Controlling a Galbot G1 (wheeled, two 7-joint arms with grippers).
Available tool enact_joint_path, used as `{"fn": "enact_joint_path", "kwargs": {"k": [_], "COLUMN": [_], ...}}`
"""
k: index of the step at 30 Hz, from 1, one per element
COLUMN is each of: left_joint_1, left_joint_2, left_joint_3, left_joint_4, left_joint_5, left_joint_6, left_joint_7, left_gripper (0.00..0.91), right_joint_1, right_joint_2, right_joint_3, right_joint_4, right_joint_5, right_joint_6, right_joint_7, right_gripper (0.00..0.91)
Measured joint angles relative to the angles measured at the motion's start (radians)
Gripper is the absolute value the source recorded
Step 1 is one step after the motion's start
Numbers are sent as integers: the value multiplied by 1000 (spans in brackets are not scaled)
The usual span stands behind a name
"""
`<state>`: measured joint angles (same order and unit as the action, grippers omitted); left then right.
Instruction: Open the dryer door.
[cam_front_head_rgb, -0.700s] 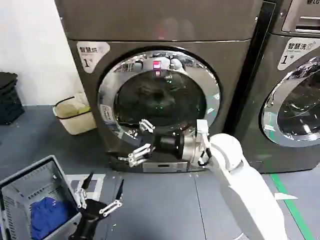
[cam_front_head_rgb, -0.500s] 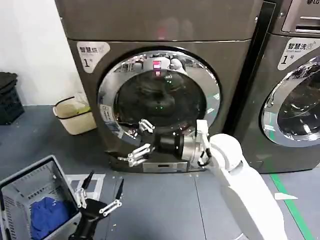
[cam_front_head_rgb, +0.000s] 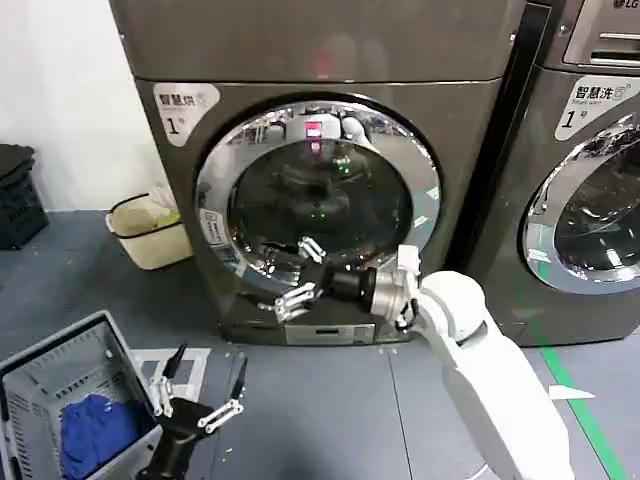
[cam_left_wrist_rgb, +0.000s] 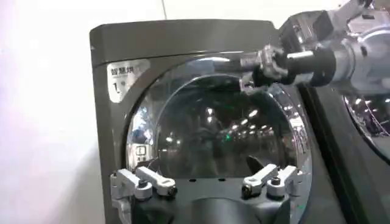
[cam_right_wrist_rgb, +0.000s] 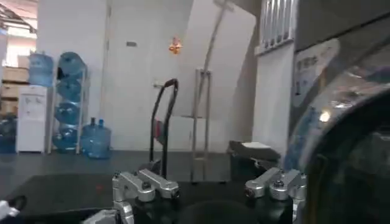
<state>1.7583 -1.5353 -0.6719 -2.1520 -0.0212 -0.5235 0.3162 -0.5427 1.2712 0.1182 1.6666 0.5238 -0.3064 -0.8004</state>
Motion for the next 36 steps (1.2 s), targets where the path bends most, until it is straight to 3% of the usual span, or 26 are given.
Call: {"fn": "enact_joint_path", "kwargs": {"k": [10, 36], "left_joint_1": [7, 19], "left_joint_2": [1, -8], "left_joint_3": [-2, -2], "left_joint_4": [-11, -26], "left_joint_5": [-1, 12], "left_joint_6": [0, -1], "left_joint_7": [0, 0], "left_gripper": [907, 907], "right_joint_1": [37, 114], "right_joint_2": [39, 152], "right_joint_3": [-18, -49], "right_joint_4": [-104, -310], "right_joint_5": [-33, -98], "right_joint_6": [49, 85], "right_joint_7": [8, 22], "right_gripper": [907, 907]}}
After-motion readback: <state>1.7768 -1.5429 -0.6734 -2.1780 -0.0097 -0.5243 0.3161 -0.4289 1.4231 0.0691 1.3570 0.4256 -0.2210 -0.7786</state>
